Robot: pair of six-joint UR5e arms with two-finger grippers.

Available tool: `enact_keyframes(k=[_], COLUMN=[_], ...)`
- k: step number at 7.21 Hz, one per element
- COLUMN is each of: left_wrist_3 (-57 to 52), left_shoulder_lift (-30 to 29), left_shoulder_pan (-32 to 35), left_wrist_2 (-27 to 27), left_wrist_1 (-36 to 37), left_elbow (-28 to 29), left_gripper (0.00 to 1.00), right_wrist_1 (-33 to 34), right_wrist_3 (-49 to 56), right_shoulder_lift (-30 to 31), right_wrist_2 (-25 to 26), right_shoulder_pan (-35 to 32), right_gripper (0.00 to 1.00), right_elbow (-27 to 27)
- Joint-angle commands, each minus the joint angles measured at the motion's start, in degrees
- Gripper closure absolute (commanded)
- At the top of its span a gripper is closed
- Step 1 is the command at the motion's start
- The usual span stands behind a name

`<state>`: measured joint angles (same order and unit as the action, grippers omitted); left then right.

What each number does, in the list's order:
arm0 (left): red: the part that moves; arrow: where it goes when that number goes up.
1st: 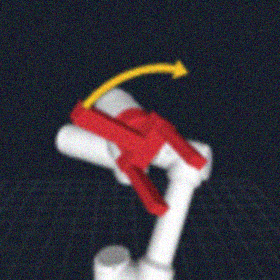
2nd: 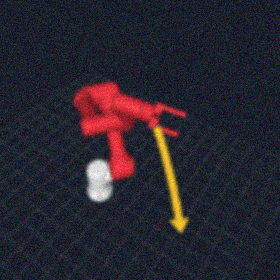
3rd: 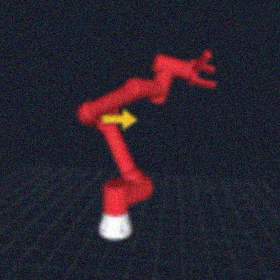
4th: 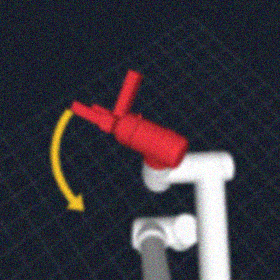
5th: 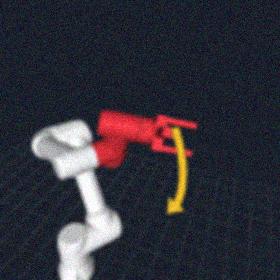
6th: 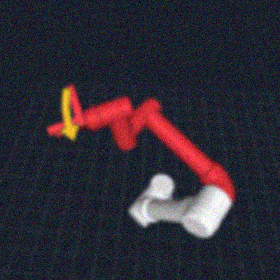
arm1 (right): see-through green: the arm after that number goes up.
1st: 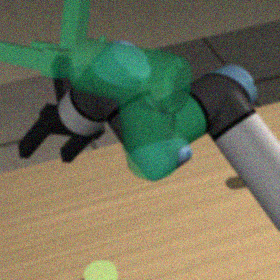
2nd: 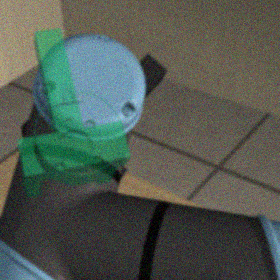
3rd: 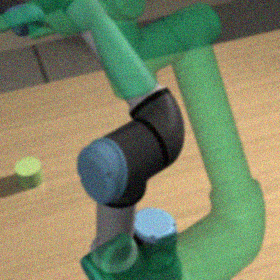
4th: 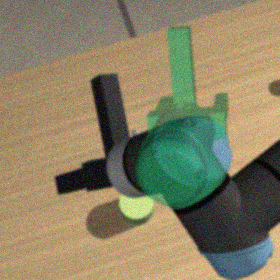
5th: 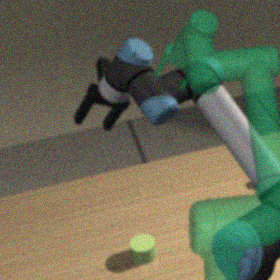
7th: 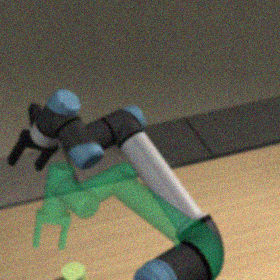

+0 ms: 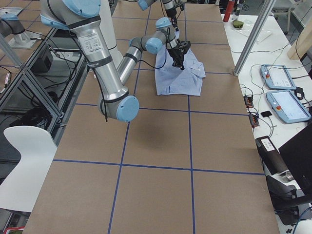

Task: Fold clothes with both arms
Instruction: 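Lift the hem with both grippers and fold it toward the collar, then lay the hem down near the collar and open both grippers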

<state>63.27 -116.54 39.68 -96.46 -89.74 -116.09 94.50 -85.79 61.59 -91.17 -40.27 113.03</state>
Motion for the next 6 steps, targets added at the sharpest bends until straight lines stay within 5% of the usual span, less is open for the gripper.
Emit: enact_keyframes(k=[1, 6], left_wrist_3=[-2.8, -10.6], left_shoulder_lift=[-2.6, -6.3], left_shoulder_pan=[3.4, 5.7], left_wrist_2=[0.7, 0.3], left_wrist_1=[-10.1, -28.9], left_elbow=[12.2, 31.4], left_gripper=[1.0, 1.0], right_wrist_1=[-9.9, -27.0], right_wrist_3=[2.1, 5.1], right_shoulder_lift=[-5.4, -6.5], right_wrist_2=[-0.1, -0.2], right_shoulder_pan=[-2.6, -4.0], right_gripper=[1.0, 1.0], right_elbow=[-14.5, -29.4])
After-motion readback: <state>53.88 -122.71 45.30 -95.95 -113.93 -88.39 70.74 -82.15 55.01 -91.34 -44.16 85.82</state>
